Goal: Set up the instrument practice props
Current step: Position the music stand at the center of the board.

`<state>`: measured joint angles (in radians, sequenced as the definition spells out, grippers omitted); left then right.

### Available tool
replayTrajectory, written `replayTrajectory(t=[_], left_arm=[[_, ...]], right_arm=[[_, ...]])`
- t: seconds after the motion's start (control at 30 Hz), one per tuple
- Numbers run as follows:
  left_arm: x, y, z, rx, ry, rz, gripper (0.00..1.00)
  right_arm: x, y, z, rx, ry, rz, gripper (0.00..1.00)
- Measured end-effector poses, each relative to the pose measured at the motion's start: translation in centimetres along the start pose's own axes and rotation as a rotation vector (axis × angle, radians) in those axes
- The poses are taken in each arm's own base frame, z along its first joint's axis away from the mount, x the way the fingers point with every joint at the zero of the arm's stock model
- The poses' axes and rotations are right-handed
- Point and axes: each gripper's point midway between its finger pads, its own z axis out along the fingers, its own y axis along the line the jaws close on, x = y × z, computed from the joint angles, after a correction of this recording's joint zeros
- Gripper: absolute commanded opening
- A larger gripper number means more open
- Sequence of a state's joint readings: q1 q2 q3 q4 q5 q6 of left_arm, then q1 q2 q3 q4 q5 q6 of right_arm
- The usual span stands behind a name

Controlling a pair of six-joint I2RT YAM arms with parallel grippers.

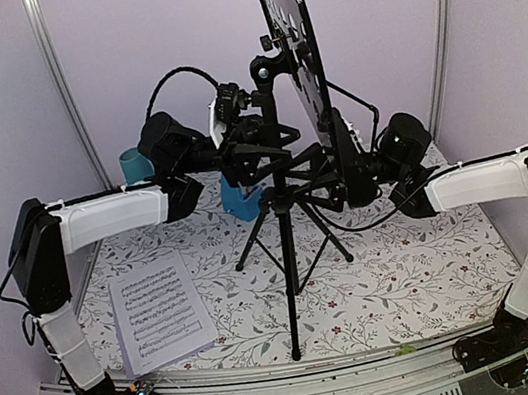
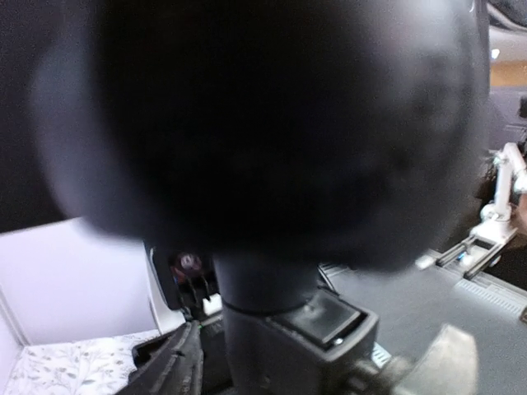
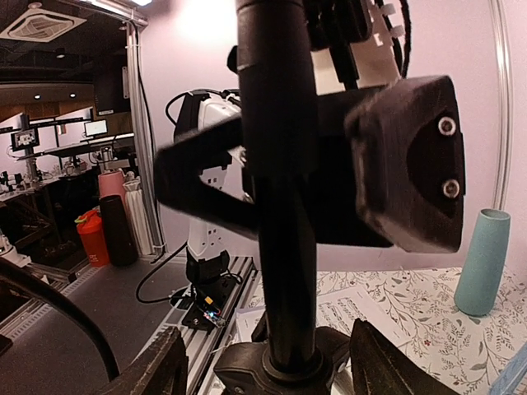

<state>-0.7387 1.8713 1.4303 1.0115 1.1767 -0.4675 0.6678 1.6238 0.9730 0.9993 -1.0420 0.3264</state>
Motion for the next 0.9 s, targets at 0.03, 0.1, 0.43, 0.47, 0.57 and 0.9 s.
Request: replayTrajectory(t=[0.03,0.1,0.43,0.47,0.57,0.9], left_arm=[[-0.2,0.1,0.0,-0.012,-0.004,0.011,0.62],[-0.8,0.3,0.0,-0.039,-0.012,0.034,0.71],[-3.8,0.1,-1.1,-0.204,-0.039,0.131,0.72],[-3.9,0.1,-1.3,-0.224,-0.039,0.136,0.72],[-3.7,0.0,-1.9,-0.279,-0.032,0.136,0.72],[-3.9,-0.6,-4.2,-0.426,-0.02,0.145,0.71]], right_arm=[[0.2,-0.1,0.0,0.001,0.0,0.005,0.67],[0.7,-0.6,0.1,0.007,-0.002,0.02,0.66],[0.0,-0.7,0.2,0.005,-0.051,0.011,0.61],[0.0,-0.8,0.3,0.003,-0.054,0.011,0.61],[0.4,-1.0,0.8,-0.007,-0.054,0.024,0.59],[-0.4,-1.1,1.7,-0.018,-0.083,0.014,0.5]])
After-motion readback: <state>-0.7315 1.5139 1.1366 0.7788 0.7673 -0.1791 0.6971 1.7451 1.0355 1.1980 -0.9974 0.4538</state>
